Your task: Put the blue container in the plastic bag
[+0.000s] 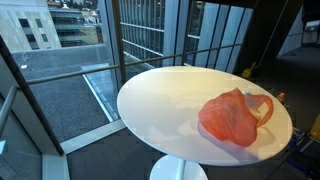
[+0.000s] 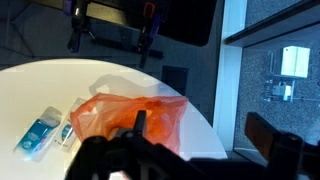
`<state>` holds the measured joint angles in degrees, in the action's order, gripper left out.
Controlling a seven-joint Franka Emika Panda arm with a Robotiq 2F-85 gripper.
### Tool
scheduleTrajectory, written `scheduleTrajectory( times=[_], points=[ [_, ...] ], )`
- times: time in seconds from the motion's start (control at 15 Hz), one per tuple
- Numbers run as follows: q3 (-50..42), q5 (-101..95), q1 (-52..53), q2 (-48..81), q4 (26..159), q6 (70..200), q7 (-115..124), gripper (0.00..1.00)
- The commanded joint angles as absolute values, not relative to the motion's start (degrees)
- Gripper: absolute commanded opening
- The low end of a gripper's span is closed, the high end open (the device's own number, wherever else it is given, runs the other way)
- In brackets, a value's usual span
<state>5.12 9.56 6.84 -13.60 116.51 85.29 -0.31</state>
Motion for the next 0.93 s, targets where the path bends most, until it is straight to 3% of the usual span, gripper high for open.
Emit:
scheduleTrajectory(
  times=[0.0,0.87],
  points=[
    [4.55,7.66,4.43,-11.59,113.45,86.66,3.52,1.0],
    [-0.2,0.64,-2.5,-5.03,116.36,101.84,18.35,1.0]
  ],
)
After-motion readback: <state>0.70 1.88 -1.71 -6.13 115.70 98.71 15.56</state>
